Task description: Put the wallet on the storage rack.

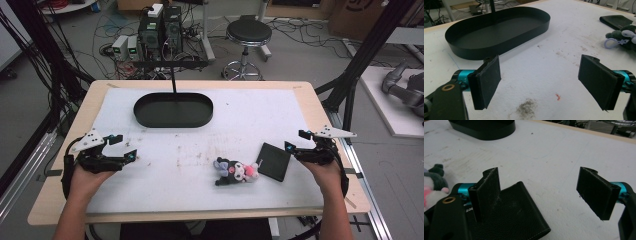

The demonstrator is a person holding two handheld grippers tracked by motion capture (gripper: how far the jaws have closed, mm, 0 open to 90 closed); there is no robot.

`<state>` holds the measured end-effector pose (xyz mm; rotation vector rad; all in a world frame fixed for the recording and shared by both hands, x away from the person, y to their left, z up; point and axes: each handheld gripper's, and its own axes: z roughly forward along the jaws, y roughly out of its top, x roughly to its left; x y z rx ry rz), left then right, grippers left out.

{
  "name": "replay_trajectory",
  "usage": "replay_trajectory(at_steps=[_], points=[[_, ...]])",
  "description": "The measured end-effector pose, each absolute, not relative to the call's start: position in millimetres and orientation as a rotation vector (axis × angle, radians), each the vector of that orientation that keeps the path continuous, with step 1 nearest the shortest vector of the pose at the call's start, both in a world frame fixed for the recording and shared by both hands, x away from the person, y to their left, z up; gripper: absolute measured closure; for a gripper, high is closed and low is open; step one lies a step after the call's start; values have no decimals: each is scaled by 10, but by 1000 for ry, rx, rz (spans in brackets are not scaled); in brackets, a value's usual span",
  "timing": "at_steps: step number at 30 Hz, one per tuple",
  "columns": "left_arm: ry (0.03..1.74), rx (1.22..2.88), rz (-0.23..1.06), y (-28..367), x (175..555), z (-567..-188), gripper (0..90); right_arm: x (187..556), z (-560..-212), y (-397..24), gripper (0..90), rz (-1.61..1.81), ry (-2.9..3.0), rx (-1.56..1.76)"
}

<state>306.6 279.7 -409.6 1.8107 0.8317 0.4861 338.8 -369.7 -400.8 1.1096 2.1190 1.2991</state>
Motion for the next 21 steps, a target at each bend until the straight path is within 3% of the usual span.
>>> replay_trajectory(at_steps=[21], points=[[820, 1847, 458, 2709, 3096, -4172, 182, 3588, -4230, -3560, 195, 1190, 2314, 1178]])
